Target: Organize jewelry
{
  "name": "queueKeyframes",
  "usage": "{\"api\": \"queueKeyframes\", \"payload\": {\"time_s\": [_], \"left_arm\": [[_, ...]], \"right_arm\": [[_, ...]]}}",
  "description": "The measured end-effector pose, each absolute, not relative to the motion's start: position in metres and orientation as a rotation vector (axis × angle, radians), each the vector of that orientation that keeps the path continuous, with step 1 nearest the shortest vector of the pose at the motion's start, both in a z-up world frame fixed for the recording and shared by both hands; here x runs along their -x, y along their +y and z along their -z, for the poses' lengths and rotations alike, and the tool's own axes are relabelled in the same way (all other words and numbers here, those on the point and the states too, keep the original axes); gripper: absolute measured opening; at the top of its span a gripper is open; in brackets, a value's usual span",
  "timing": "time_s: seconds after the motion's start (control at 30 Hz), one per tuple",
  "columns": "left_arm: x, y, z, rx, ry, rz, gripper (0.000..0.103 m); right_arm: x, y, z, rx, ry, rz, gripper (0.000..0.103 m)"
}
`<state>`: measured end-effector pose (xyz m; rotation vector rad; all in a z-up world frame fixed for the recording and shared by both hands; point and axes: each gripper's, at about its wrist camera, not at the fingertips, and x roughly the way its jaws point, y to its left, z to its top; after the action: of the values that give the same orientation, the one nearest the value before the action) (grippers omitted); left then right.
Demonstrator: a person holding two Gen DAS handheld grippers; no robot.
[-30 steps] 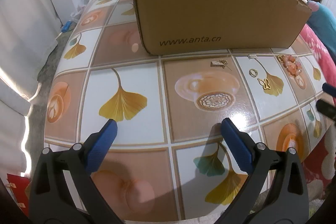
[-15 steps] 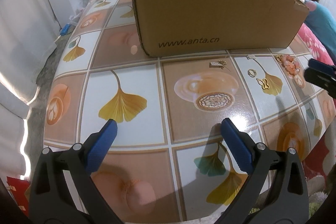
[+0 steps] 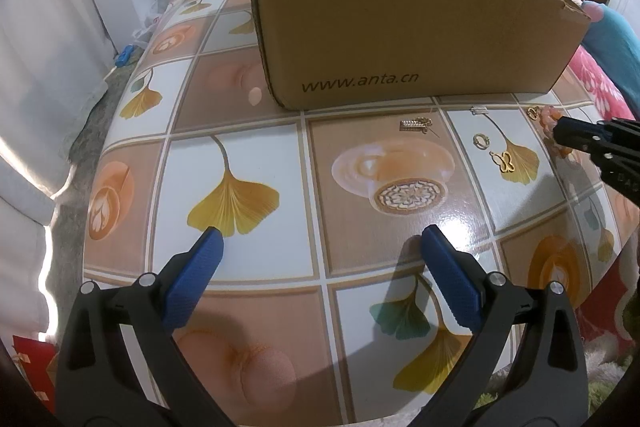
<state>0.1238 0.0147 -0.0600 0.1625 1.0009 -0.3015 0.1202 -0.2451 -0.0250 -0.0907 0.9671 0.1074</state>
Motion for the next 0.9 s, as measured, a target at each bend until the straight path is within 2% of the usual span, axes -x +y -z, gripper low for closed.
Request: {"api": "queueKeyframes", "payload": {"time_s": [0.17,0.53,0.57,0.63,0.67,0.9], "left_arm": [[-0.124,0.015,0.06,-0.162,1.001,0.302,0.096],[-0.123,0.015,0.06,-0.159,0.995,0.3,0.096],[-0.124,0.015,0.06,-0.16,0.996,0.3,0.096],[-0.123,0.015,0.06,-0.16,0.997,0.301,0.096],[-0.123,0.015,0.06,-0.159,0.998,0.3,0.096],[-0.124,0.015,0.06,-0.155,1.001,0.294,0.096]], "right_arm": [[-0.096,-0.253,0.012,0.089,0.954,-0.106,0.009],[-0.075,-0.258,0.022,0.029,1.026,-0.084,0.011],[-0.074,-0.259,0.018,0.013,1.011,-0.084,0.013],[-0.072,-0.259,0.012,-0.008,0.985,-0.09,0.03],[-0.071,-0.257,0.009,-0.018,0.971,-0.098,0.033],[-0.076,-0.227,0.014,-0.103,0.971,-0.266,0.034]]}}
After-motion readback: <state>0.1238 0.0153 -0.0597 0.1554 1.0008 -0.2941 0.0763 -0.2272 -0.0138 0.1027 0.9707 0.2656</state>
